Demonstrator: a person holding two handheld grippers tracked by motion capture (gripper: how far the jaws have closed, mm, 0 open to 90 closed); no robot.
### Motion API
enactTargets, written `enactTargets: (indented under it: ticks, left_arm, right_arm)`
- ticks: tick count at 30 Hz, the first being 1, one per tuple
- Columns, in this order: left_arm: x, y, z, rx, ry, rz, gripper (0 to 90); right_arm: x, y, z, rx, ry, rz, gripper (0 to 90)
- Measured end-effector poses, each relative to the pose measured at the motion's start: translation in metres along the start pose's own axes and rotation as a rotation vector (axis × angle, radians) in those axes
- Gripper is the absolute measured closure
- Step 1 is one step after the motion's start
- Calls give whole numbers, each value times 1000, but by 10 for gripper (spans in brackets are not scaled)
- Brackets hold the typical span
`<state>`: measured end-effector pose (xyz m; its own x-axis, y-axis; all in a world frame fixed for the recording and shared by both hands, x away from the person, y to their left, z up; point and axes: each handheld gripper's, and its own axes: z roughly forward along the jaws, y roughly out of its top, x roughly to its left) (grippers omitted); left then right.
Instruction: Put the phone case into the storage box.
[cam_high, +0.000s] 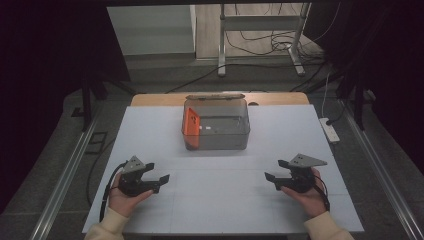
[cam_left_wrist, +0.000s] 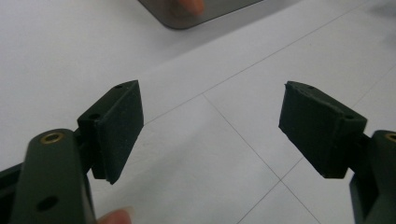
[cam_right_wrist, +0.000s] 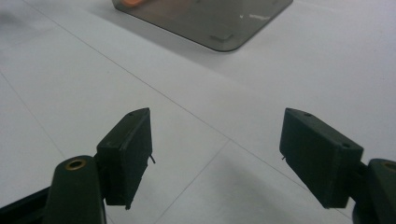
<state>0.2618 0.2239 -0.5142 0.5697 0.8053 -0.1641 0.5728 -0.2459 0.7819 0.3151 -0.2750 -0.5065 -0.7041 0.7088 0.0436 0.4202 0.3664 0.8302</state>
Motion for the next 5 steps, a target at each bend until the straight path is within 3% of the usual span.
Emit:
enactTargets:
  ticks: [5]
  left_arm:
    - [0, 0, 0, -2, -4, 0, 220]
  right_arm:
    - [0, 0, 0, 1, 0, -7, 257]
